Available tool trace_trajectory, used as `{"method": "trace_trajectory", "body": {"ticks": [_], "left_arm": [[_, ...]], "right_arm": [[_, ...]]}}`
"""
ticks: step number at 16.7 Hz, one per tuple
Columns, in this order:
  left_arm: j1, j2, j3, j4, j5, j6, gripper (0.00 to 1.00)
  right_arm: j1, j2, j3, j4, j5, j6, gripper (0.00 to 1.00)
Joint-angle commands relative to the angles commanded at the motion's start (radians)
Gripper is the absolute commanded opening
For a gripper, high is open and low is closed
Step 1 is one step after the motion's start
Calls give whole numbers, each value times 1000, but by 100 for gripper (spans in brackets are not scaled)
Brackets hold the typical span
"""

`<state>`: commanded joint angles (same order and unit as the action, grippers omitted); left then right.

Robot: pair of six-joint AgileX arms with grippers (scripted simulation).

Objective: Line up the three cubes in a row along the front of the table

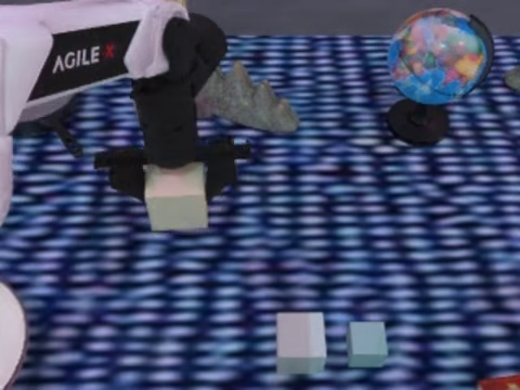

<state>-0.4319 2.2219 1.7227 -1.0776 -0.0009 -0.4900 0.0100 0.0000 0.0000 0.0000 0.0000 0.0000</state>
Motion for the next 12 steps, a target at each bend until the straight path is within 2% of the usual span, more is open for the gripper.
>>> {"method": "trace_trajectory", "body": {"ticks": [3,8,12], "left_arm": [[6,-32,49,-72,1,1,0],[-1,-33,47,-72,1,2,0],[-61,-139,-66,-47,-2,-48,0]], "right_arm": [[0,0,0,0,0,0,100],[0,0,0,0,0,0,100],[0,0,0,0,0,0,100]]}}
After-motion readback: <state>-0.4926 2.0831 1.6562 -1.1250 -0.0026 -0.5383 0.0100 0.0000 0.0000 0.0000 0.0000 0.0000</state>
